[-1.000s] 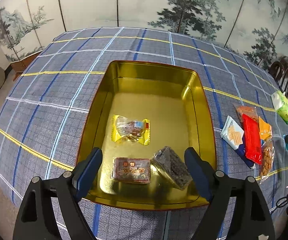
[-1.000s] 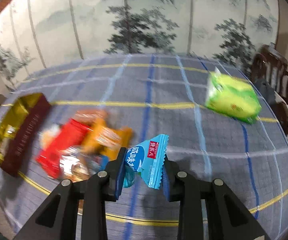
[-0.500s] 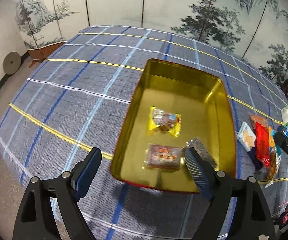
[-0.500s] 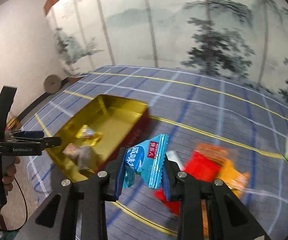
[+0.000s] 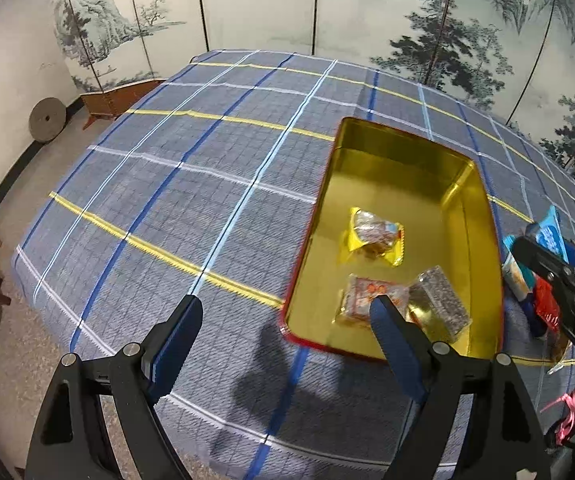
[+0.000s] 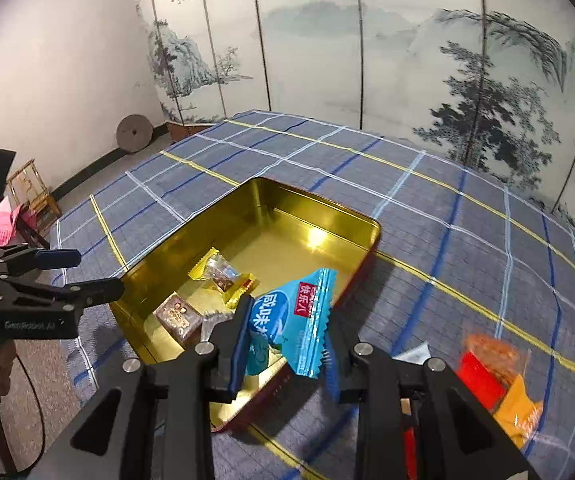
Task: Organize snacks
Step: 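Carry the blue candy with the right tool into the tin and release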
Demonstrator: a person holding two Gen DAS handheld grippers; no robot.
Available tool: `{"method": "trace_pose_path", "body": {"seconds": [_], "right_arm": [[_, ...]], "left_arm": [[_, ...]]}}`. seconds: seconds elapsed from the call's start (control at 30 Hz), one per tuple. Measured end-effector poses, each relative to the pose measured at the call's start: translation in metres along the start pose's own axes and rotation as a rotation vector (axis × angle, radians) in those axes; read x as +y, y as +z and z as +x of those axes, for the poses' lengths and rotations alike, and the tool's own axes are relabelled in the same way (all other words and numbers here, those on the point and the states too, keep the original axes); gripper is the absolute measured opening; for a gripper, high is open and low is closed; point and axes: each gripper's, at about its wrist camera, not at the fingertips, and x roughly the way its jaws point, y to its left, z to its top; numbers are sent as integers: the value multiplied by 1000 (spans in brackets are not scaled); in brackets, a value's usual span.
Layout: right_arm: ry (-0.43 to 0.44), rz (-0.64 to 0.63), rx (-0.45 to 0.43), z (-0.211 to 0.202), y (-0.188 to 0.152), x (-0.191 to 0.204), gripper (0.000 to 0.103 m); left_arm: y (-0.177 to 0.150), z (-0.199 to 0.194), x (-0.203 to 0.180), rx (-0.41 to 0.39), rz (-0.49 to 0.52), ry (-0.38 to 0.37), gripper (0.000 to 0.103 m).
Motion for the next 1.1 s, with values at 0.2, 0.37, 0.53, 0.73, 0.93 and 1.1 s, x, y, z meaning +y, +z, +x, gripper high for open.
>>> {"method": "trace_pose_path", "body": {"seconds": [0.2, 0.37, 0.53, 0.73, 0.93, 1.1], "right_arm": [[-10, -38, 13, 15, 8, 10, 31], [-17, -58, 14, 24, 18, 15, 31], [-21, -72, 22, 34, 22, 20, 31], [-18, -72, 41, 43, 21, 24, 31], [-1, -61, 32, 41, 21, 25, 32], [12, -32, 26, 37, 21, 22, 47]], "left_arm": [[-6, -3, 12, 13, -16, 27, 83], [-9, -7, 21, 11, -40, 40, 83], [-12, -9, 22, 19, -45, 43, 83], [-14, -11, 19, 18, -33, 39, 83], [-14, -12, 15, 18, -26, 32, 83], [-13, -12, 10, 16, -18, 21, 83]]}}
